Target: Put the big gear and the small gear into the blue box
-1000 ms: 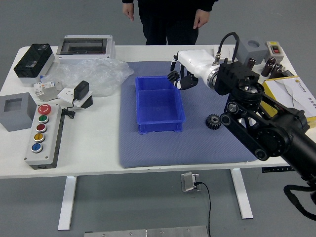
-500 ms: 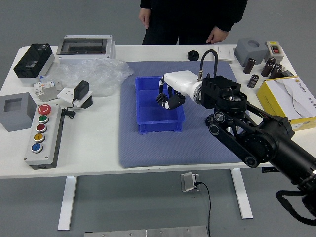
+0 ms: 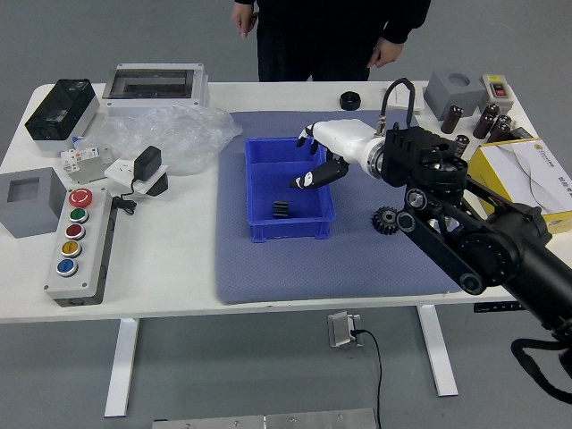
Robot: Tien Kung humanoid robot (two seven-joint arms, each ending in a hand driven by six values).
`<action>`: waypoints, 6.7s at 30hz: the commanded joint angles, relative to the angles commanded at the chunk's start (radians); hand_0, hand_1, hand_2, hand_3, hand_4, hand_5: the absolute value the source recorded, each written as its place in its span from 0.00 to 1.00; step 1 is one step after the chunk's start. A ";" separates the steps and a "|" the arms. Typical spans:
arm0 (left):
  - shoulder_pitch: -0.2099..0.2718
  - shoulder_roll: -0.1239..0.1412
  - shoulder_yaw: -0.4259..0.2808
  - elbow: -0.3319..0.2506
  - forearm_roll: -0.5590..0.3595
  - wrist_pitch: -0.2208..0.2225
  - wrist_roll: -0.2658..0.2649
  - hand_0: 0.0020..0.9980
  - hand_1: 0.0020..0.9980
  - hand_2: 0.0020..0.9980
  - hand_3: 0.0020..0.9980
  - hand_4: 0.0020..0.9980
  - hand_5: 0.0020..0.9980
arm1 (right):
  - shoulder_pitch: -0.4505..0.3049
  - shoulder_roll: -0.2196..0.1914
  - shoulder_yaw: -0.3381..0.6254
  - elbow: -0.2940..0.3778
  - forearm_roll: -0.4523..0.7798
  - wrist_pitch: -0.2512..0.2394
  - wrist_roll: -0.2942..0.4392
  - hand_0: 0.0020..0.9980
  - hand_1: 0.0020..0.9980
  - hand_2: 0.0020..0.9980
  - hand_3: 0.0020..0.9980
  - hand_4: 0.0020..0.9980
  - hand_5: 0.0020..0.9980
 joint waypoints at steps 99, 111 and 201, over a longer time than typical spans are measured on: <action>-0.002 0.001 -0.037 0.000 0.023 -0.002 0.007 0.83 0.84 0.84 0.83 0.51 0.09 | -0.115 -0.039 -0.007 -0.064 -0.171 0.205 -0.087 0.55 0.55 0.65 0.70 0.70 0.26; -0.002 0.000 -0.036 0.000 0.023 -0.003 0.007 0.83 0.84 0.84 0.83 0.51 0.09 | -0.122 -0.031 -0.013 -0.069 -0.184 0.187 -0.084 0.49 0.51 0.60 0.65 0.67 0.22; -0.006 0.012 -0.056 0.000 0.047 -0.004 0.014 0.83 0.84 0.84 0.83 0.51 0.09 | -0.002 -0.048 0.060 0.060 0.011 0.037 -0.090 0.67 0.65 0.75 0.86 0.83 0.49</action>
